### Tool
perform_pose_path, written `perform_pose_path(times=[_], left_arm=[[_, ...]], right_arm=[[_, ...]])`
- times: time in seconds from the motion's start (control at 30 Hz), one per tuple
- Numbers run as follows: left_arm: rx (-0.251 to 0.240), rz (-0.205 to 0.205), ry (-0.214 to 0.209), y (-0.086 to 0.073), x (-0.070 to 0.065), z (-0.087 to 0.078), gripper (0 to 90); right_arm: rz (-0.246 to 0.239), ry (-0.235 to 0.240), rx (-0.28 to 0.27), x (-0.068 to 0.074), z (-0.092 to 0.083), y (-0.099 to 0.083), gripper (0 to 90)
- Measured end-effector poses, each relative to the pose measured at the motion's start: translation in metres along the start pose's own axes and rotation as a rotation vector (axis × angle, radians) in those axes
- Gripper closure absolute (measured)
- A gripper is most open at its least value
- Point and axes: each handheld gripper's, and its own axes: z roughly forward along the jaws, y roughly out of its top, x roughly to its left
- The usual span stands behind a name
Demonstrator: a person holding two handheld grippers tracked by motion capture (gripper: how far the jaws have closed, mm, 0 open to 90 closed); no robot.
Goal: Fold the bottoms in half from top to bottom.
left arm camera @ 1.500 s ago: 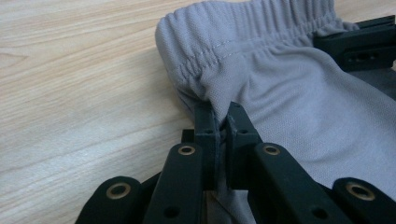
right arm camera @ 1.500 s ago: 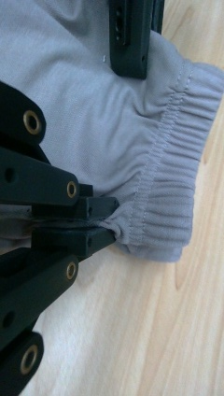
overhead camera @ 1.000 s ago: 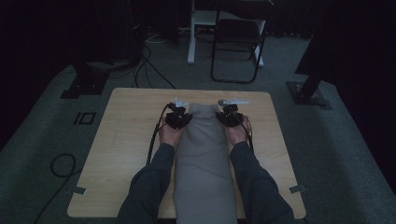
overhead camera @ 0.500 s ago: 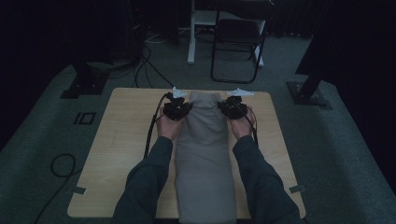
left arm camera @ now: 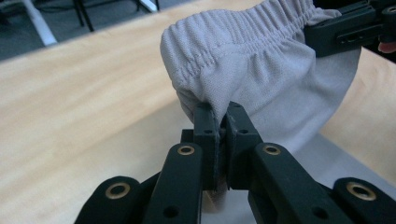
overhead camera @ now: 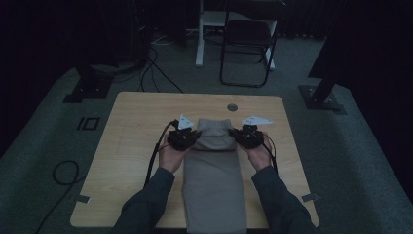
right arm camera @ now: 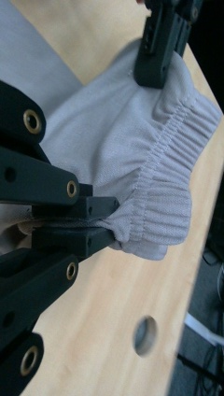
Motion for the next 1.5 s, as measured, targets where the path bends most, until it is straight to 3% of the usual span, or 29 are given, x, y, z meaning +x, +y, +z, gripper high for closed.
perform_pose_path(times=[0.17,0.23,0.37,0.43,0.5,0.83,0.97,1.17,1.37,1.5], left_arm=[[0.051,-0.023,-0.043,-0.03,-0.019,-0.005,84.8],[0.13,-0.017,-0.067,-0.054,-0.035,-0.001,84.7],[0.225,0.003,-0.082,-0.081,-0.048,0.006,84.3],[0.249,-0.002,-0.079,-0.09,-0.049,0.009,84.0],[0.223,-0.026,-0.089,-0.097,-0.047,0.01,83.9],[0.19,-0.023,-0.094,-0.1,-0.043,0.011,84.1],[0.174,0.001,-0.069,-0.096,-0.037,0.018,84.1],[0.17,-0.011,-0.04,-0.08,-0.012,0.039,84.1],[0.18,0.029,0.026,-0.061,0.008,0.06,83.8],[0.199,0.023,0.052,-0.046,0.024,0.077,83.8]], right_arm=[[-0.016,0.032,0.042,0.013,-0.011,-0.03,87.4],[-0.021,0.043,0.085,0.02,-0.013,-0.048,87.4],[-0.028,0.069,0.184,0.03,-0.011,-0.079,87.3],[-0.037,0.075,0.228,0.034,-0.008,-0.091,87.2],[-0.051,0.072,0.268,0.037,-0.004,-0.101,86.6],[-0.044,0.072,0.258,0.036,0.0,-0.103,86.5],[-0.048,0.061,0.248,0.032,0.007,-0.099,86.5],[-0.056,0.009,0.233,0.021,0.027,-0.086,86.4],[-0.056,-0.034,0.236,0.008,0.052,-0.068,86.4],[-0.038,-0.065,0.233,-0.003,0.069,-0.055,86.4]])
